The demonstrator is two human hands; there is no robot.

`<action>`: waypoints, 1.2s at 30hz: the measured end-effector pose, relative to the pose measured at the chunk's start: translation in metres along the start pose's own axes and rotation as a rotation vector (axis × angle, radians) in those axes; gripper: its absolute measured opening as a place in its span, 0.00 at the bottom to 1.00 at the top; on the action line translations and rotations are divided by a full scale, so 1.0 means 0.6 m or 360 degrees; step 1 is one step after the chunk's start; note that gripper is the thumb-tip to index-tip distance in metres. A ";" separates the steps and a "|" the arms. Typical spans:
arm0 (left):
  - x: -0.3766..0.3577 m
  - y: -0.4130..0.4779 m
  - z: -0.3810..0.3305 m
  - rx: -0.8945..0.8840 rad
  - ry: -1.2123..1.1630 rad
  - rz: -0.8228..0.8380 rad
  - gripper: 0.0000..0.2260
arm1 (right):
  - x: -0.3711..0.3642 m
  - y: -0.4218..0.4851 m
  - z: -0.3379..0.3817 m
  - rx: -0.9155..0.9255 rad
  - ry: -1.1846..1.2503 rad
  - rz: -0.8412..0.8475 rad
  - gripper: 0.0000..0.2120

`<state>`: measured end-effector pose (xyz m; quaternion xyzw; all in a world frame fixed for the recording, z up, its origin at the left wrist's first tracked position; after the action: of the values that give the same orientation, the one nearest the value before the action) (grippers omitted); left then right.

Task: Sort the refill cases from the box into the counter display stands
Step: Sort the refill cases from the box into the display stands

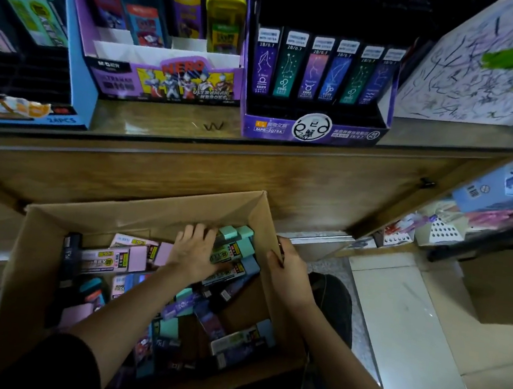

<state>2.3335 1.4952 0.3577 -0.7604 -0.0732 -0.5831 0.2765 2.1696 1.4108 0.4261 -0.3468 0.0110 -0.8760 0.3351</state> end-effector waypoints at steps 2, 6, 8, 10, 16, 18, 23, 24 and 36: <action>-0.006 -0.003 -0.002 -0.0005 -0.0076 0.0039 0.36 | 0.000 0.000 0.000 0.0008 0.0000 0.0002 0.14; -0.002 -0.012 -0.004 0.0055 -0.0209 0.0075 0.32 | 0.000 0.002 0.000 0.0001 0.0019 0.0007 0.14; 0.003 -0.016 0.003 0.0105 -0.0371 0.0111 0.31 | 0.000 0.001 0.000 0.0004 0.0021 0.0004 0.13; 0.005 -0.019 0.012 0.0147 -0.0595 0.0184 0.32 | 0.000 0.001 -0.001 0.0004 0.0020 0.0004 0.13; 0.003 -0.020 0.015 0.0066 -0.0942 0.0265 0.16 | -0.004 0.001 -0.004 -0.0040 0.0097 0.0037 0.14; 0.002 -0.022 0.017 0.0066 -0.0879 0.0190 0.11 | -0.004 0.002 -0.006 -0.0045 0.0090 0.0027 0.14; 0.026 -0.034 0.021 0.0072 -0.0787 -0.0073 0.12 | -0.004 0.006 -0.009 -0.0046 0.0052 0.0016 0.14; 0.038 -0.039 0.022 0.0081 -0.0832 -0.0144 0.12 | -0.003 0.005 -0.008 -0.0053 0.0046 0.0020 0.15; 0.186 -0.141 0.006 0.0171 -0.2557 -0.0182 0.11 | 0.010 -0.012 0.153 -0.0015 0.1066 0.0057 0.05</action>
<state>2.3346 1.5445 0.4891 -0.9280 -0.3164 0.1329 0.1452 2.2185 1.4327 0.5012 -0.0410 0.1306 -0.9352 0.3266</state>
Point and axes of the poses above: each hand's wrist, its own y-axis towards the middle knuckle, its own x-axis out of the back of the hand, z = x × y, the point moved 8 cm from there along y, towards the middle knuckle, and after that the axes turned 1 degree about x, right-handed, at the moved point
